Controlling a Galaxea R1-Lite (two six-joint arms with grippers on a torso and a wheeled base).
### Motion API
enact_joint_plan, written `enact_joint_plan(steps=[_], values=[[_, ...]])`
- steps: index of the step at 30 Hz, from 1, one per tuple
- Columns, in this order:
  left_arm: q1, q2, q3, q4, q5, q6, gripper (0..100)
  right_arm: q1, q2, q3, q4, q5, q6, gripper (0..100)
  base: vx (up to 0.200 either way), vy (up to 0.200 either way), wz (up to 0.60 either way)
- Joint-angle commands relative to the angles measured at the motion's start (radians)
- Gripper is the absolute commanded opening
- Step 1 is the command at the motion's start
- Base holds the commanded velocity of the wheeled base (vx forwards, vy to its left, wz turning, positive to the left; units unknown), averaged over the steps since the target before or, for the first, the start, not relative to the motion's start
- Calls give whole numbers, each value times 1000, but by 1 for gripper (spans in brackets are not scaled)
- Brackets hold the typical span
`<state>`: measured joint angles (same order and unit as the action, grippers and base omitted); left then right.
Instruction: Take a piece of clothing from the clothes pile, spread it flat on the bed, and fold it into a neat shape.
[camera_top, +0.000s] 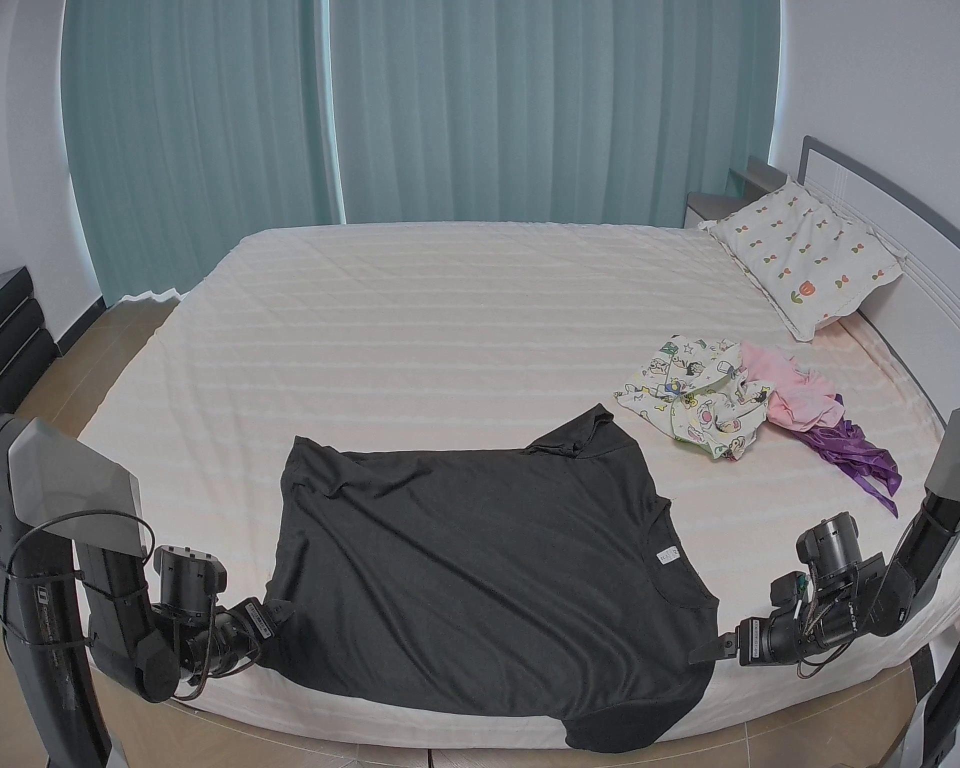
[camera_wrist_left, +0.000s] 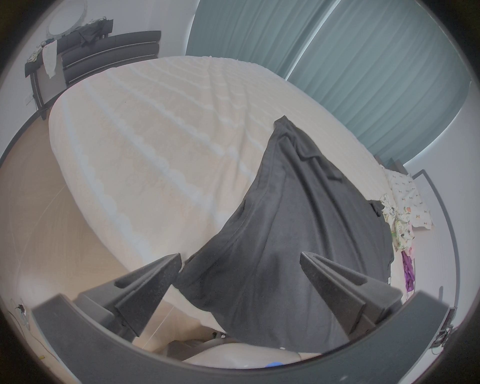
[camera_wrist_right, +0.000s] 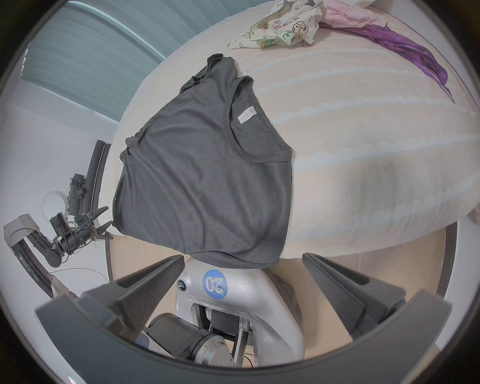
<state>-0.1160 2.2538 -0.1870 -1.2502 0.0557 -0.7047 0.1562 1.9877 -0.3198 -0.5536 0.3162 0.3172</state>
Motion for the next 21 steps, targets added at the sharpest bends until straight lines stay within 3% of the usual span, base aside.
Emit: enact_joint_plan(steps=[1,11,21], values=[[-14,35,20,-3,6,2,100,0,10,1,-2,0,0,100,0,0,0],[-13,159,26,-144,42,67,100,0,8,2,-2,0,0,100,0,0,0],[-10,132,110,-158,49,117,100,2,7,2,-2,0,0,100,0,0,0]])
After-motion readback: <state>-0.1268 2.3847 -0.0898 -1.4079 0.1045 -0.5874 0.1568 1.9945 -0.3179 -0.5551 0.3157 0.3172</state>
